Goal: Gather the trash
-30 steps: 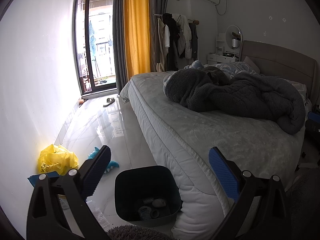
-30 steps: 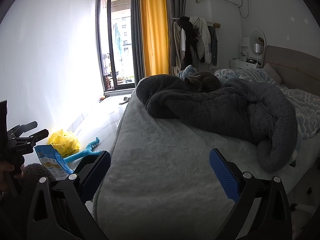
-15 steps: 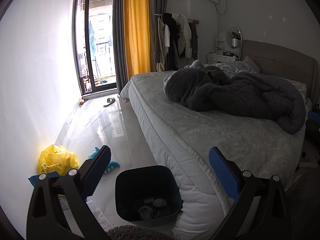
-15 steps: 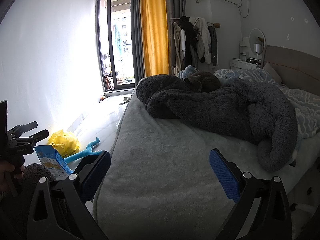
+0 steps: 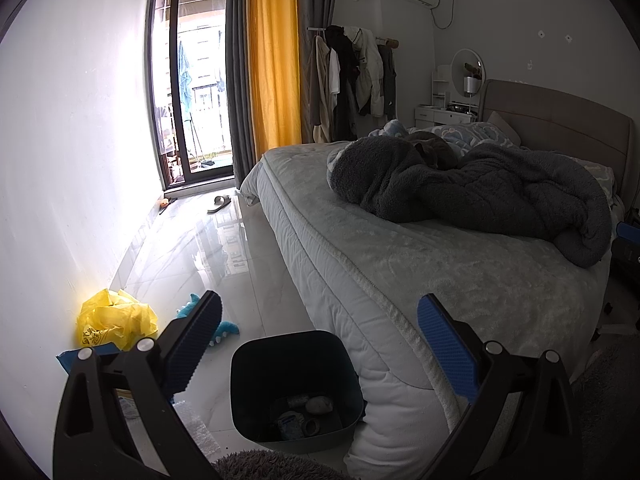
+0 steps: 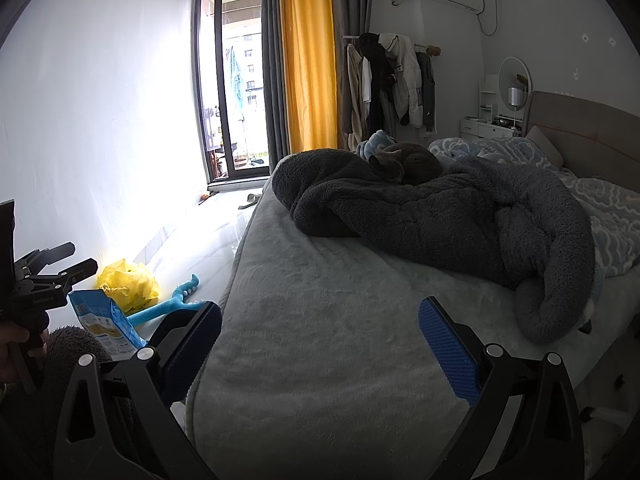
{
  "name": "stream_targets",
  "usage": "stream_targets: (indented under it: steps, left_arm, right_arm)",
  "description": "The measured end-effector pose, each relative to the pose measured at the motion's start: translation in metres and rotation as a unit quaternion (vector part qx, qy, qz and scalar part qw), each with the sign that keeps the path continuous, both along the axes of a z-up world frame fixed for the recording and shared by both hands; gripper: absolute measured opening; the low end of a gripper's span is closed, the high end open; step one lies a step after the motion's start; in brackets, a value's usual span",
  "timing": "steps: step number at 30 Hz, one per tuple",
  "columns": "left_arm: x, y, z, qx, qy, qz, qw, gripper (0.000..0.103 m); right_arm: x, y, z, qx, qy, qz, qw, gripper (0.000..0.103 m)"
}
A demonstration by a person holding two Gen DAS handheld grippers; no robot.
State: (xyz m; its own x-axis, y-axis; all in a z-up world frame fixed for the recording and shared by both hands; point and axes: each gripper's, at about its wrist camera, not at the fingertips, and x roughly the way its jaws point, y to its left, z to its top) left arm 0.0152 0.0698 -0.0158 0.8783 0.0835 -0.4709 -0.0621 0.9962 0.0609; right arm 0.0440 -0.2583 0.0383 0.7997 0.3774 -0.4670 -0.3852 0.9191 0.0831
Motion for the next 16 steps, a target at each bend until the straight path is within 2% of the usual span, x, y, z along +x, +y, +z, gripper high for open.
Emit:
stream_targets:
  steps: [16]
  left_arm:
    - [0.0000,0.0007,0.0011,-0.001,0.000,0.000,1.0000,0.100]
  right_arm:
    - [0.0004,-0.0003,0.0005,0.000,0.000,0.000,1.000,0.100]
